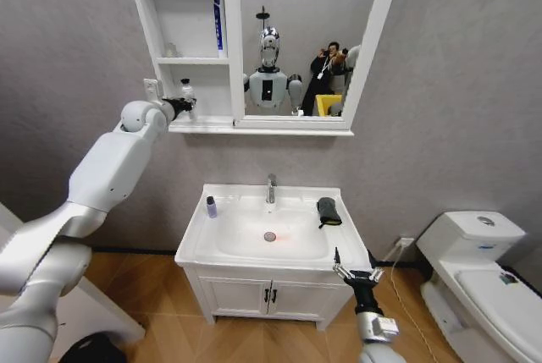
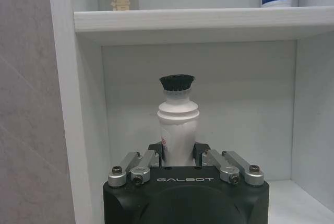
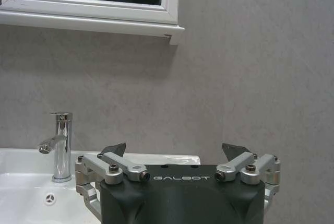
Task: Move facial cleanser and shampoo from washbasin to cabinet, then wipe washbasin with towel.
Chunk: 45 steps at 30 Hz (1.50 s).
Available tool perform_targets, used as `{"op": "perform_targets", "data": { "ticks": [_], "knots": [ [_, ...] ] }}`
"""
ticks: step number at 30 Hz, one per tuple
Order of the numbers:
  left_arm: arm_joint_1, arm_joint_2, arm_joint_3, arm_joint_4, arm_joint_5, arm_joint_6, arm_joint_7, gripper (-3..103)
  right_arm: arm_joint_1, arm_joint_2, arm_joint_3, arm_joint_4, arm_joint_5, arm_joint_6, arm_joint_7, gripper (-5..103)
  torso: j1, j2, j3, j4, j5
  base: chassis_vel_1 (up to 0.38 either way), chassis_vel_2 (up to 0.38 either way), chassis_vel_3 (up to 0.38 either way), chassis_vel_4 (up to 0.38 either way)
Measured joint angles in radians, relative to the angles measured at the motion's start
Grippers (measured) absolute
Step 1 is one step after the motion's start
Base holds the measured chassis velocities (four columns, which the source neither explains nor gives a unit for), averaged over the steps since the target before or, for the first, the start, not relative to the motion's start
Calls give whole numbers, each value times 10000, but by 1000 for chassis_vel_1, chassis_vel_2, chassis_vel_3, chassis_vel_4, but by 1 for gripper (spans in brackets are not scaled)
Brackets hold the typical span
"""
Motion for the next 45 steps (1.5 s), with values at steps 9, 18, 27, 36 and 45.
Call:
{"op": "perform_targets", "data": {
  "ticks": [9,18,27,36,45],
  "knots": [
    [-61,-351,55,388,161,75,-403,38,283,-62,-50,146,53,-192,41,100,0,0,0,-1,-1,0,0,0,0],
    [561,22,-281,-730,62,-74,-720,72,102,31,-11,155,40,-97,43,100,-1,1,0,-3,-1,0,0,0,0],
    [4184,2495,-1859,-5443,-28,-1662,-398,99,43,102,-106,248,-163,-211,172,100,-4,2,-2,8,-6,0,0,0,0],
    [10804,2169,-4630,-7749,2581,-3487,329,100,-51,100,-121,520,-273,-476,300,100,-4,3,-1,4,-4,0,0,0,0],
    [12015,147,-4529,-6077,4513,-4457,631,100,-343,216,-119,640,-409,-471,350,100,-1,3,-2,-4,0,0,0,0,0]
  ]
}}
